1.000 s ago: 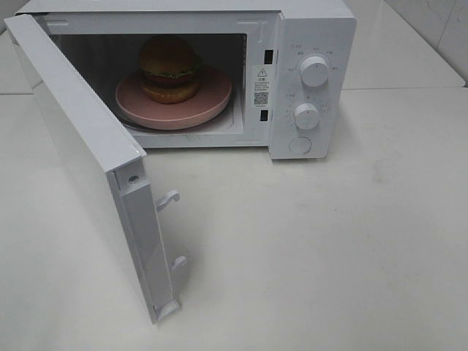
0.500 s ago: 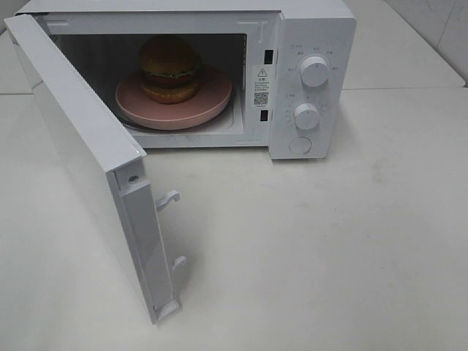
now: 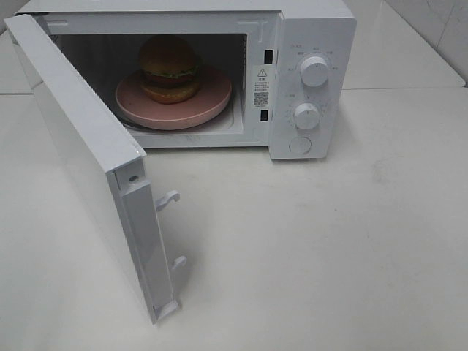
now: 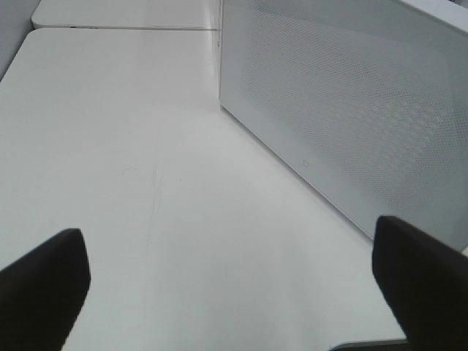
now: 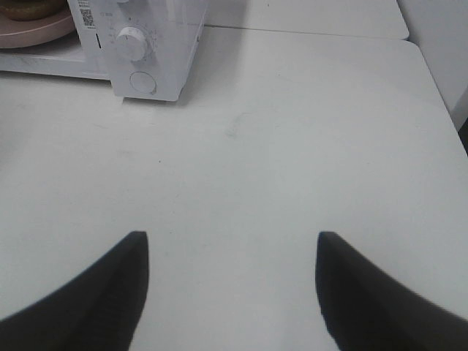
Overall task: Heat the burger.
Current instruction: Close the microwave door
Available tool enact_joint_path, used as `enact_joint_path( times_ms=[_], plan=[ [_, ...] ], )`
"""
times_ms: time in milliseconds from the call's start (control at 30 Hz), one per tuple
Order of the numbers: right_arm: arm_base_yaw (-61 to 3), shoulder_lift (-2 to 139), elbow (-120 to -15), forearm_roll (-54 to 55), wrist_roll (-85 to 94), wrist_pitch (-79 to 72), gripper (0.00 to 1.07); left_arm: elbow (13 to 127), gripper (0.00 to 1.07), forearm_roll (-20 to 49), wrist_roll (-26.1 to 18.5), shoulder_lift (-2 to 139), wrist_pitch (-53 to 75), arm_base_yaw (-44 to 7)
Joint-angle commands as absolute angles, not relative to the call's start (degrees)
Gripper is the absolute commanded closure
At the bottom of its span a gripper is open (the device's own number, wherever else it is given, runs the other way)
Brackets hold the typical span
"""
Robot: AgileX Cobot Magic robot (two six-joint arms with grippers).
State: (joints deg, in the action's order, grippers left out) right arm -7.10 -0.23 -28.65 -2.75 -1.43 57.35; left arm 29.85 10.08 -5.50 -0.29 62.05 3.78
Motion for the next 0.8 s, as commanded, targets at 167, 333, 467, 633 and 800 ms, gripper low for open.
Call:
enact_joint_path(
  times_ms=[167, 333, 467, 633, 800],
  plan=[
    [-6.8, -1.9, -28.5, -2.5, -1.4, 57.0, 0.43, 29.7, 0.08, 10.4, -5.6, -1.2, 61.4, 3.5],
    [-6.8, -1.9, -28.5, -2.5, -1.4, 57.0, 0.43, 29.7, 0.08, 10.4, -5.6, -1.2, 61.4, 3.5],
    [-6.8, -1.9, -28.5, -2.5, -1.4, 57.0, 0.43, 29.7, 0.08, 10.4, -5.6, -1.2, 61.4, 3.5],
    [-6.8, -1.9, -28.5, -2.5, -1.4, 57.0, 0.43, 29.7, 0.08, 10.4, -5.6, -1.2, 61.4, 3.5],
    [-6.8, -1.9, -28.5, -2.5, -1.4, 57.0, 0.43, 29.7, 0.08, 10.4, -5.6, -1.2, 61.4, 3.5]
  ],
)
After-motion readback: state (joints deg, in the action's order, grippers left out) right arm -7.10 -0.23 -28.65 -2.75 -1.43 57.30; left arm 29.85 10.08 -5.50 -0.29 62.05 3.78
